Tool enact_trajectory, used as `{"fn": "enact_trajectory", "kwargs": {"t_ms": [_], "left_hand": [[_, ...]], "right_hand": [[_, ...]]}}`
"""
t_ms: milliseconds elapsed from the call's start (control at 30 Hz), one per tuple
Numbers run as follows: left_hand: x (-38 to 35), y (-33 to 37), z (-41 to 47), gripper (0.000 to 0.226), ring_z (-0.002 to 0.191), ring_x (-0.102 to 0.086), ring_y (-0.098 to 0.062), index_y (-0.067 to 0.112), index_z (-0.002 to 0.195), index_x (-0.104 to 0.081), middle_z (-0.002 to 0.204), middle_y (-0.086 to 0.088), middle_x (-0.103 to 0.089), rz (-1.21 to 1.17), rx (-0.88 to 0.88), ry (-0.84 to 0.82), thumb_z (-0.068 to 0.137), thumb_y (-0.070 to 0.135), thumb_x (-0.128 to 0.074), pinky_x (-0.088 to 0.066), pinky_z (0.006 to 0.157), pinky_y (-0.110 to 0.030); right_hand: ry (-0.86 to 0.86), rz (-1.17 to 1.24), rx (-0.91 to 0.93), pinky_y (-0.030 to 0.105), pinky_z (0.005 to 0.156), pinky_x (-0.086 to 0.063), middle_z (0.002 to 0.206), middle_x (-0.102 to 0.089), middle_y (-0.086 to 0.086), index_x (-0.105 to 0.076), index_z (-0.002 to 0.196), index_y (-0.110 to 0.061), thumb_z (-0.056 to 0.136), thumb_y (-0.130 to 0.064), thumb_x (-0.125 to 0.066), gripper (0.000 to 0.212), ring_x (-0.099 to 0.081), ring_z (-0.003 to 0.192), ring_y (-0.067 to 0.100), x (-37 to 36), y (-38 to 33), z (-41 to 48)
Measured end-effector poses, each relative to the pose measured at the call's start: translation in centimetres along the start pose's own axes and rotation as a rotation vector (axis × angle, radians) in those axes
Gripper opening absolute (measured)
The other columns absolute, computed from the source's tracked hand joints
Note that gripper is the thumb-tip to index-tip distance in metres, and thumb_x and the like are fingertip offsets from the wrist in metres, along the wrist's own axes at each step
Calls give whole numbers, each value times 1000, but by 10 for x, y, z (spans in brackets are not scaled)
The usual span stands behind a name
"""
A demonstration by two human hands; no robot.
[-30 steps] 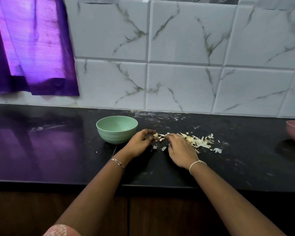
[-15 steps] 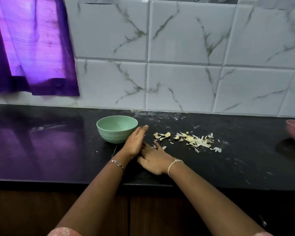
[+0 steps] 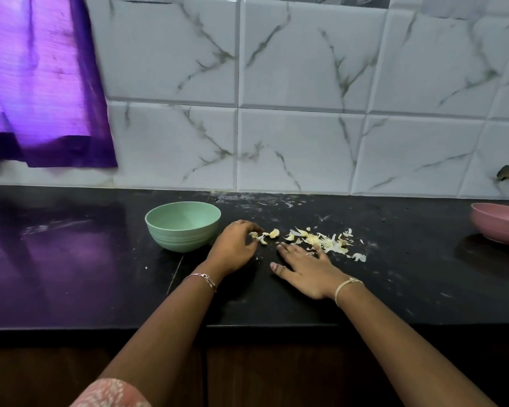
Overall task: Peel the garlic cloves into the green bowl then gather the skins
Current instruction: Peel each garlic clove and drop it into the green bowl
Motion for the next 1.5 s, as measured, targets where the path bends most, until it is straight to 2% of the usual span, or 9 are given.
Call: {"fn": "enact_trajectory", "kwargs": {"t_ms": [233, 433, 533, 667, 800, 967, 1167, 1400, 1500], "left_hand": [[-30, 26, 28, 38, 133, -41, -16, 33, 130, -57, 140, 9, -51, 243, -45, -121, 96, 19, -48, -35, 106, -45], [-48, 39, 42, 31, 126, -41, -22, 37, 124, -61, 130, 2, -53, 478, -52, -100, 97, 40, -47, -24, 103, -45], [-54, 40, 50, 27, 122, -43, -22, 33, 116, -66, 125, 0, -53, 537, -63, -114, 95, 43, -51, -20, 107, -47], [-54, 39, 52, 24, 119, -46, -20, 29, 112, -67, 119, 1, -57, 520, -80, -64, 96, 40, -53, -22, 104, -46], [-33, 29, 53, 21, 106, -55, -23, 17, 105, -67, 105, -2, -64, 216, -3, 62, 96, 32, -55, -37, 91, -38], [10, 16, 47, 21, 81, -61, -15, 8, 99, -68, 85, -1, -68, -129, 95, 148, 92, 27, -63, -40, 70, -18], [37, 5, 37, 18, 50, -58, 7, 4, 98, -71, 68, 8, -64, -368, 140, 157, 90, 20, -68, -47, 58, -8], [34, -1, 27, 15, 71, -62, -14, 13, 86, -67, 76, -1, -69, -359, 142, 59, 91, 27, -66, -55, 81, -38], [25, -2, 20, 18, 82, -63, -22, 13, 89, -66, 87, -5, -70, -167, 155, 22, 93, 30, -63, -49, 78, -33]], "right_hand": [[131, 50, -124, 46, 120, 4, 163, -10, -4, -18, 155, -17, 99, -59, -22, 70, -1, 150, 10, -1, 16, 4], [275, 52, -182, 45, 120, 0, 161, -20, -3, -31, 150, -15, 102, -47, -26, 58, -7, 150, 13, 4, 23, 5], [439, 3, -194, 38, 118, -16, 151, -38, -3, -45, 139, -17, 100, -32, -35, 43, -25, 144, 15, 15, 26, 0], [571, 32, -227, 33, 98, -39, 126, -54, -3, -57, 122, -19, 96, -19, -42, 30, -50, 119, 18, 26, 29, -7], [644, 96, -148, 30, 89, -40, 111, -59, -2, -63, 109, -17, 92, -13, -46, 25, -55, 105, 19, 31, 25, -9], [487, 228, 103, 36, 105, -38, 127, -61, -3, -60, 126, -20, 93, -20, -49, 34, -52, 122, 19, 24, -6, 4], [73, 74, 182, 45, 120, 2, 163, -9, 4, -16, 155, -9, 103, -35, -30, 59, -5, 150, 14, -4, -89, 37], [34, 76, 128, 53, 118, 8, 163, -10, 5, -14, 154, -13, 102, -45, -20, 61, -3, 150, 17, -8, -99, 54], [38, 86, 85, 53, 119, 8, 163, -8, 3, -13, 155, -15, 101, -50, -20, 64, -1, 150, 16, -9, -84, 49]]}}
Point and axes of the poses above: each hand's wrist, its own z-axis towards the middle knuckle, its own x-axis out of the back of the hand, y = z × x, the point moved 5 cm from there along z, towards the middle knuckle
